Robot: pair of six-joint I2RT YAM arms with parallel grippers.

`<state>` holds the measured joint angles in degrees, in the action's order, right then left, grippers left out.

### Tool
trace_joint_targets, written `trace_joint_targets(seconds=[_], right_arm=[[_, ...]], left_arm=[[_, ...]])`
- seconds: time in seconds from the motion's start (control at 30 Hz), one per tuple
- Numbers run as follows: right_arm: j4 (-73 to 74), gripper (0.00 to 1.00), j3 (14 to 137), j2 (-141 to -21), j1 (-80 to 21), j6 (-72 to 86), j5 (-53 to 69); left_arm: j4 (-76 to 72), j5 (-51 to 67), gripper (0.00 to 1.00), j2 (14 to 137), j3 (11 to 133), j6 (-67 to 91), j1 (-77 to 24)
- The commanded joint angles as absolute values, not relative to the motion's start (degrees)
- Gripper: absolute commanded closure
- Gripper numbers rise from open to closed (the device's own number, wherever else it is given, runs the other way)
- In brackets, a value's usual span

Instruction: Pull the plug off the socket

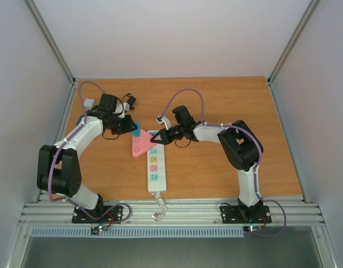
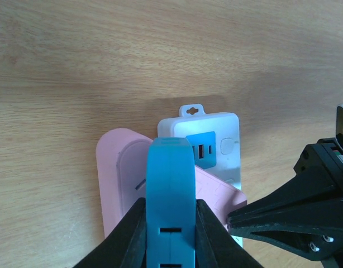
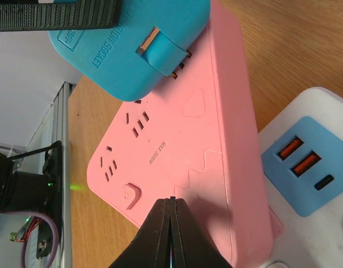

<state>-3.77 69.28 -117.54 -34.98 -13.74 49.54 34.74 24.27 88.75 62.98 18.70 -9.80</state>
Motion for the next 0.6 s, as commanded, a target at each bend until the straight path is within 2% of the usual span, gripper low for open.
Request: trace_joint_targets(seconds=[0.0, 0.2, 0.4, 0.57], right_arm=[[7.27, 0.98, 65.98, -123.86, -34.72, -13.54, 36.69], [7.38, 0.98, 66.09, -123.88, -34.71, -13.62, 36.48], [7.54, 0.98, 66.18, -124.01, -34.8, -13.53, 36.56], [7.56, 0.98, 66.18, -123.44, -34.8, -13.83, 36.66]], left_arm=[[32.41, 32.19, 0.99, 84.29, 63.87, 20.13, -8.71], [32.74, 29.16, 0.99, 85.47, 63.05, 18.86, -8.73], [29.9, 36.21, 0.99, 85.69, 61.45, 20.58, -8.73], [29.86, 37.51, 0.99, 84.58, 61.69, 19.94, -8.7]])
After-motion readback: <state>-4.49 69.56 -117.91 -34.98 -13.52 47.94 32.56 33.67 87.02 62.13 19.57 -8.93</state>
